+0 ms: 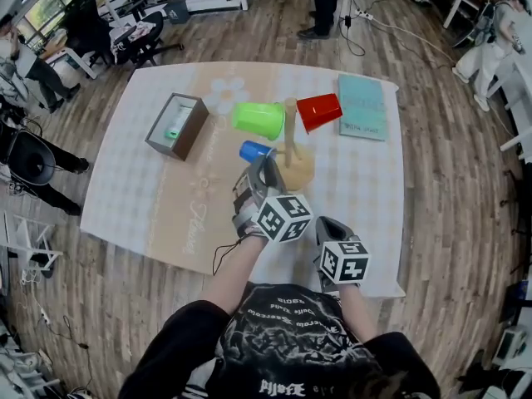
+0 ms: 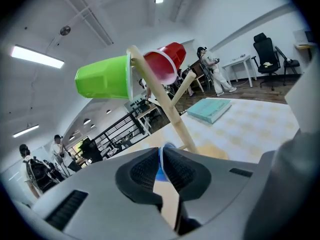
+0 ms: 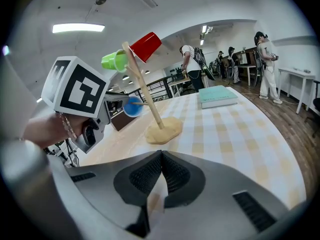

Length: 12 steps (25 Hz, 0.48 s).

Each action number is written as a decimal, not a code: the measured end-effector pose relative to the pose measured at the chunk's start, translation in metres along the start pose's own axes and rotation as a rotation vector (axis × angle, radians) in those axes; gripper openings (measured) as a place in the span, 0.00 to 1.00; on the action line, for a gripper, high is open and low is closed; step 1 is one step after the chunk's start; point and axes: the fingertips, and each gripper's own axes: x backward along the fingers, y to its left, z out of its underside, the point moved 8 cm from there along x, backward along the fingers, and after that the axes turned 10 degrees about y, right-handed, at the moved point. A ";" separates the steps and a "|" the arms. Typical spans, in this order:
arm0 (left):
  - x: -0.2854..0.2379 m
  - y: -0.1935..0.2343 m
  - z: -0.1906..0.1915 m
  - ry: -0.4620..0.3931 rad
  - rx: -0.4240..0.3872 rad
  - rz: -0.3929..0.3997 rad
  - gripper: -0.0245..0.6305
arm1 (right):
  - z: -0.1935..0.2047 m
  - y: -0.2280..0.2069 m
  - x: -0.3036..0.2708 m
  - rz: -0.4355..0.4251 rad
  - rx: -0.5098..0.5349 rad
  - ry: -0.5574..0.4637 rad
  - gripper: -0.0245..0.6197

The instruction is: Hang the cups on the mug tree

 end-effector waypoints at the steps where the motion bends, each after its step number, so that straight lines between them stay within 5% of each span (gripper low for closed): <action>1: 0.000 -0.002 0.000 0.000 0.000 0.005 0.10 | 0.000 -0.001 0.000 0.000 -0.002 -0.001 0.05; 12: 0.000 -0.019 -0.006 -0.013 -0.056 0.038 0.10 | 0.003 -0.006 -0.001 -0.020 -0.015 0.010 0.05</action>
